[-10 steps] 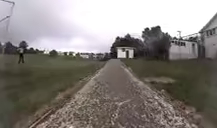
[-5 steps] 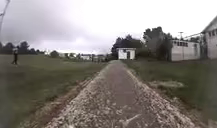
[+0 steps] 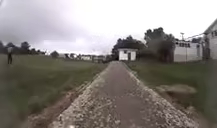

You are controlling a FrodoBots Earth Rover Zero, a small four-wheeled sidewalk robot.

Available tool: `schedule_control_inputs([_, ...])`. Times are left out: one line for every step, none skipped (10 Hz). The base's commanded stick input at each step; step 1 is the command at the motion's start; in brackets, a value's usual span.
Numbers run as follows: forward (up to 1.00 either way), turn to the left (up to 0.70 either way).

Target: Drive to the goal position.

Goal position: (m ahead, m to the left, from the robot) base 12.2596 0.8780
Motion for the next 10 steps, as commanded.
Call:
schedule_control_inputs([0.85,-0.34])
schedule_control_inputs([0.85,-0.25])
schedule_control_inputs([0.85,-0.07])
schedule_control_inputs([0.85,0.0])
schedule_control_inputs([0.85,0.0])
schedule_control_inputs([0.85,0.0])
schedule_control_inputs([0.85,0.0])
schedule_control_inputs([0.85,0.0])
schedule_control_inputs([0.85,0.0])
schedule_control_inputs([0.85,0.0])
